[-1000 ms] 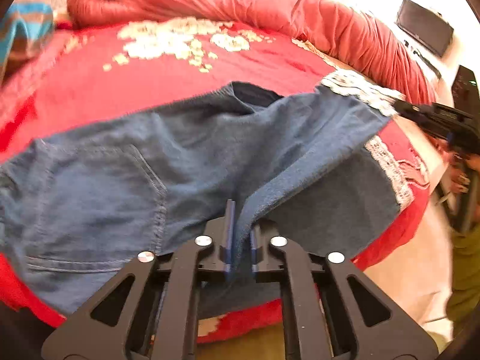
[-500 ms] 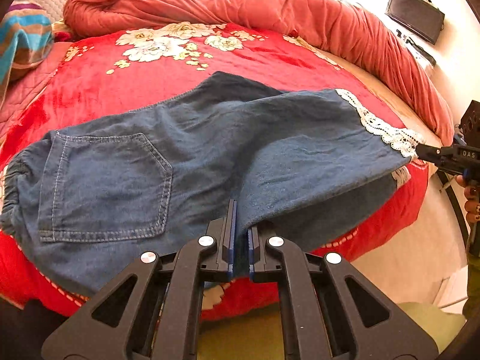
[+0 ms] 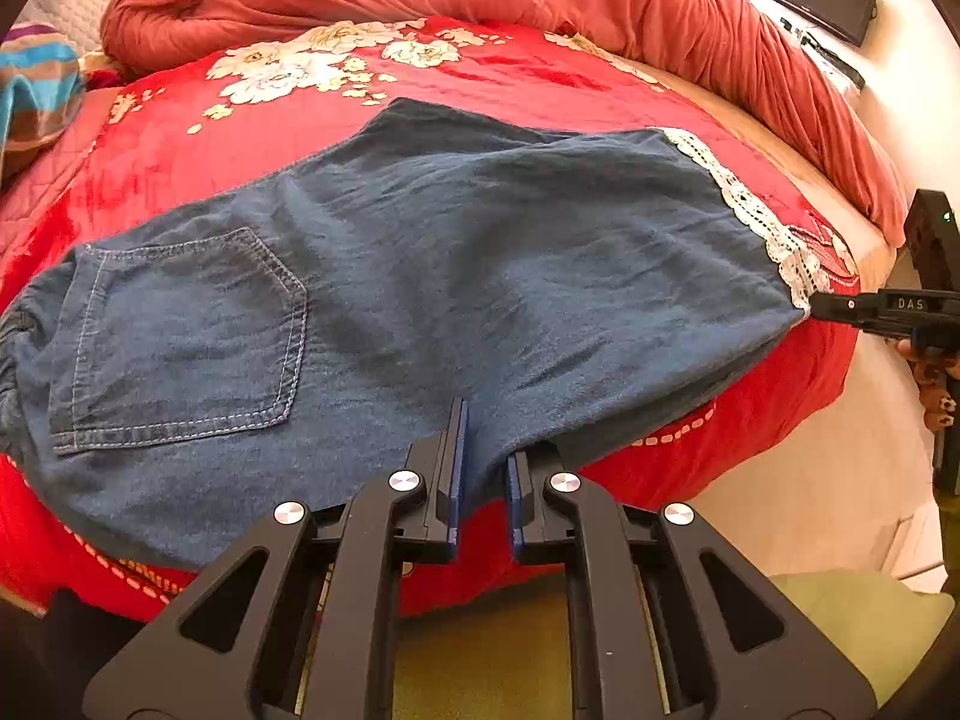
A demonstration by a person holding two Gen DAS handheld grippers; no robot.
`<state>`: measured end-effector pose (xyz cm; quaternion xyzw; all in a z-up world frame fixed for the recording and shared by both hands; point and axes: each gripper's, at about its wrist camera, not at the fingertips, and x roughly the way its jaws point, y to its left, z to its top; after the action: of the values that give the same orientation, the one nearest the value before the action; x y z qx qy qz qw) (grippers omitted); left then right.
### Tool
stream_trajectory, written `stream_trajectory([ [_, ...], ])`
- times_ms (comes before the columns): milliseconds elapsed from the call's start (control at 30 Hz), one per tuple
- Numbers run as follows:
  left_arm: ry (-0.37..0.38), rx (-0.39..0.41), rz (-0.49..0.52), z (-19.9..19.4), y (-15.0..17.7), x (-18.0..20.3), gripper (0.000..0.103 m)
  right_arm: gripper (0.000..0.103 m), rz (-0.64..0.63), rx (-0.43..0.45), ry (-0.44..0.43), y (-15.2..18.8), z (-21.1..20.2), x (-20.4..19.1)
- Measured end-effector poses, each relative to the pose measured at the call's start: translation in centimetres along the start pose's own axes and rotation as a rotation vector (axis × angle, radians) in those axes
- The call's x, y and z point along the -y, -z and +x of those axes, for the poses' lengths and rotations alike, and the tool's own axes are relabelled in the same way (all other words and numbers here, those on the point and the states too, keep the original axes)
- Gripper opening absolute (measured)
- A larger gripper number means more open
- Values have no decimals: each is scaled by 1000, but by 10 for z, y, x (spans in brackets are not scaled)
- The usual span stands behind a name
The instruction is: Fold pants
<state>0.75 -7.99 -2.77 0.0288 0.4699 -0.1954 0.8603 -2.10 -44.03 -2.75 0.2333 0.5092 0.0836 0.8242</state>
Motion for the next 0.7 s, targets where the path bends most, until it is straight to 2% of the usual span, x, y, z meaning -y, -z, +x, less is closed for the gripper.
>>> stream_trajectory([
  [67,5,-1,-5,-1,1,-2,9,18,1,33,17,-4,-13,1],
  [133,-1,4,-12,-3,2,-4,20,19,-28,73,65,-9,-26,-1],
  [167,-5,8,-19,-5,3,-5,25,23,-47,89,81,-9,-30,-3],
  [200,-4,14,-27,-8,5,-6,31,26,-88,115,95,-11,-36,-10],
  [267,2,31,-45,-16,9,-11,36,37,-152,140,106,-12,-38,-21],
  [333,-7,60,-74,-28,12,-19,49,39,-236,154,105,-13,-32,-39],
  [367,-17,74,-87,-34,14,-22,52,40,-267,152,100,-14,-27,-48],
  [433,-53,103,-126,-45,15,-33,60,41,-333,140,90,-14,-14,-65],
  [533,-124,155,-240,-64,20,-64,68,43,-418,124,93,-15,6,-85],
  [567,-145,165,-269,-68,20,-73,70,47,-447,104,93,-15,14,-89],
  [700,-260,186,-374,-78,20,-110,82,51,-469,31,135,-15,36,-91],
])
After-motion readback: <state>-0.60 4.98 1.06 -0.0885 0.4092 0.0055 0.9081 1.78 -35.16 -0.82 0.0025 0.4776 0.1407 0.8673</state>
